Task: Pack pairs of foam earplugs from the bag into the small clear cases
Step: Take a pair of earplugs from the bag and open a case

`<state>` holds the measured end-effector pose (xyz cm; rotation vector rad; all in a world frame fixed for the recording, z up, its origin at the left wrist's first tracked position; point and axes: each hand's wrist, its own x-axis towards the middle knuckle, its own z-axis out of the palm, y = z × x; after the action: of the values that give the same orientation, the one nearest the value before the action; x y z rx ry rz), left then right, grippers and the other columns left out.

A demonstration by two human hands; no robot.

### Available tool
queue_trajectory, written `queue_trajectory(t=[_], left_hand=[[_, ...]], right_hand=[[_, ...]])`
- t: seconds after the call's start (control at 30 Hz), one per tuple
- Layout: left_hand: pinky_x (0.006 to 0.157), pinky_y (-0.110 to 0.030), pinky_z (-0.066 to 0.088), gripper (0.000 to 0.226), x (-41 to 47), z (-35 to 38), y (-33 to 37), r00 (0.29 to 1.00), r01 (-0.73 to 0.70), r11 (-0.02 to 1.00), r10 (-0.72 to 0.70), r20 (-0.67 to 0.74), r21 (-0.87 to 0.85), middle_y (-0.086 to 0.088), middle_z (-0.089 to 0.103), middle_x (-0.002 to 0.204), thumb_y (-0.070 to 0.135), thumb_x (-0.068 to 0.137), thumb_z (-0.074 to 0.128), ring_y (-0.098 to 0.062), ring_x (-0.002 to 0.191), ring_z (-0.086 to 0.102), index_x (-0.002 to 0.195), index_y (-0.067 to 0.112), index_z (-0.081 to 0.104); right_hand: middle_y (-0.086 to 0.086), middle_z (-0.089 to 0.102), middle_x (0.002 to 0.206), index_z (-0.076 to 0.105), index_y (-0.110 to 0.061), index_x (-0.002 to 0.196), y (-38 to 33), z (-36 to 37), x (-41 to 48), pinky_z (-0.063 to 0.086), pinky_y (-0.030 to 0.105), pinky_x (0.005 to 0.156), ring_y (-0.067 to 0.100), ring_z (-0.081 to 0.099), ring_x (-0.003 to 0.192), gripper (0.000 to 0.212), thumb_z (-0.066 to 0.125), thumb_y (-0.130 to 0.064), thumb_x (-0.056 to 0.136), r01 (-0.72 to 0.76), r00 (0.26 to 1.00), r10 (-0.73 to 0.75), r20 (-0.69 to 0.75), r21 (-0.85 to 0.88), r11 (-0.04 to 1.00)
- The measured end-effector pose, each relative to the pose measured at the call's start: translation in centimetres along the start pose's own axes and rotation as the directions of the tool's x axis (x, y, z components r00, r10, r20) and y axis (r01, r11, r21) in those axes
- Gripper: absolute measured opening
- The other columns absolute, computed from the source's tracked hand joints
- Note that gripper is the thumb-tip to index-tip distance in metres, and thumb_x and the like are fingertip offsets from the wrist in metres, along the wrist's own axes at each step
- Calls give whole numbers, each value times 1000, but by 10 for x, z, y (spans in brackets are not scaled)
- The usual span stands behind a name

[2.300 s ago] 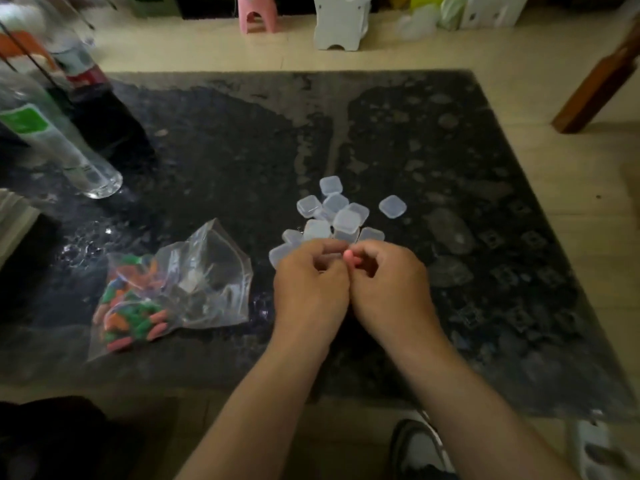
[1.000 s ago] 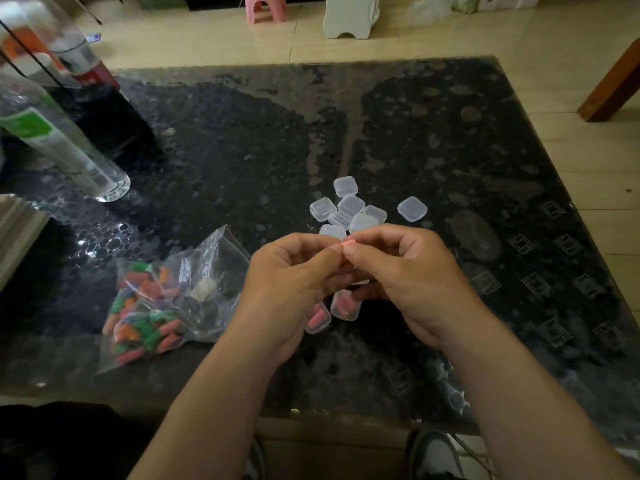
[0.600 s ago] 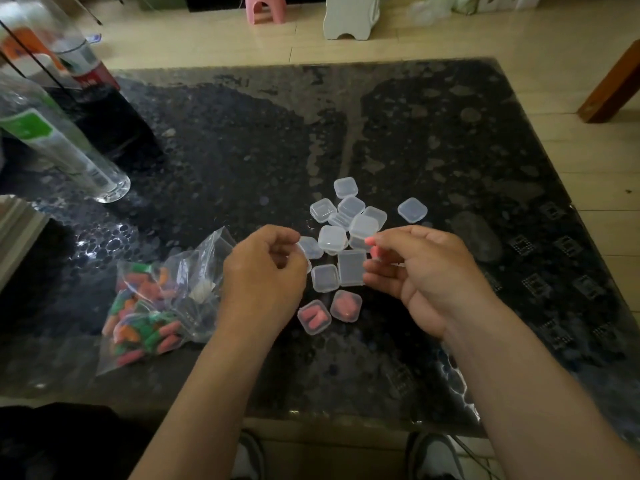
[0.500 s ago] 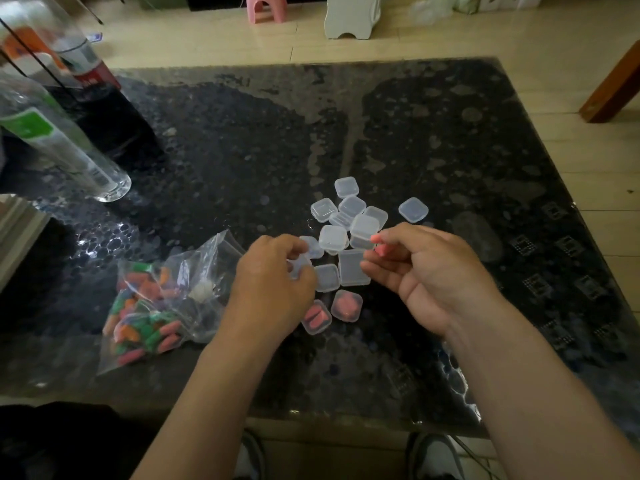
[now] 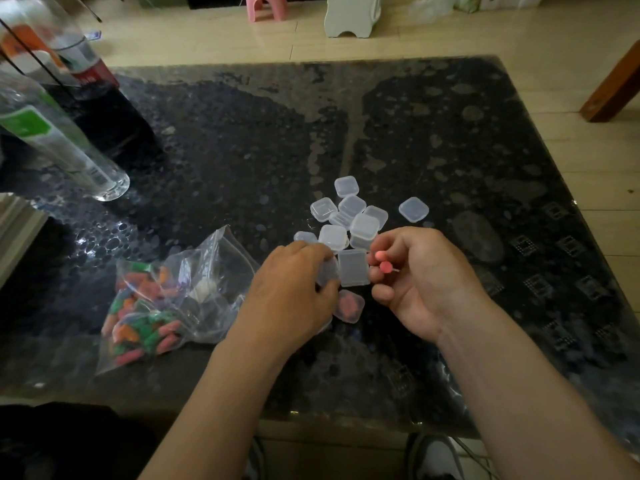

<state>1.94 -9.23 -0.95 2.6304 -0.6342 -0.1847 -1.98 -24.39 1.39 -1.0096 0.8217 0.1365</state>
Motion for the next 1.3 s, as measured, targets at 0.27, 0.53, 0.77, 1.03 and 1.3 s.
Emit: queue_trajectory(t=[0.27, 0.53, 0.77, 1.03, 1.3], left_hand=[[75, -21, 60, 24, -8, -11, 5, 972, 42, 833, -162, -170, -552, 10, 75, 92, 32, 84, 81, -1, 80, 72, 108, 30, 77], [80, -12, 57, 30, -9, -19, 0, 977, -70, 831, -55, -208, -552, 10, 75, 100, 13, 85, 80, 5, 87, 72, 115, 18, 77], [77, -11, 56, 27, -10, -25, -3, 972, -121, 845, -5, -235, -520, 13, 75, 97, 21, 86, 75, 4, 86, 71, 113, 21, 77], [80, -12, 56, 25, -8, -27, -6, 928, -291, 880, 165, -333, -374, 9, 75, 101, 19, 87, 72, 0, 90, 71, 111, 15, 78], [73, -17, 55, 14, -7, -22, -6, 905, -341, 911, 251, -345, -231, 3, 77, 89, 16, 88, 72, -7, 79, 68, 98, 11, 81]], right_hand=[[2, 46, 64, 62, -9, 81, 1, 5, -5, 20, 19, 38, 10, 34, 46, 12, 57, -19, 84, 2, 998, 13, 65, -226, 974], [1, 43, 61, 63, -10, 80, 5, 4, -8, 20, 18, 37, 12, 31, 49, 18, 63, -17, 97, 217, 952, -148, 267, -248, 944], [5, 41, 58, 75, -14, 90, 6, 3, -10, 24, 19, 35, 15, 31, 47, 16, 61, -14, 99, 315, 905, -208, 371, -256, 914], [1, 42, 51, 79, -17, 90, 12, 7, -6, 26, 24, 40, 13, 32, 42, 15, 67, -25, 95, 356, 908, -243, 342, -323, 877], [-5, 47, 48, 75, -9, 88, 14, 10, -3, 30, 23, 41, 8, 38, 39, 17, 61, -14, 96, 327, 933, -231, 276, -383, 864]])
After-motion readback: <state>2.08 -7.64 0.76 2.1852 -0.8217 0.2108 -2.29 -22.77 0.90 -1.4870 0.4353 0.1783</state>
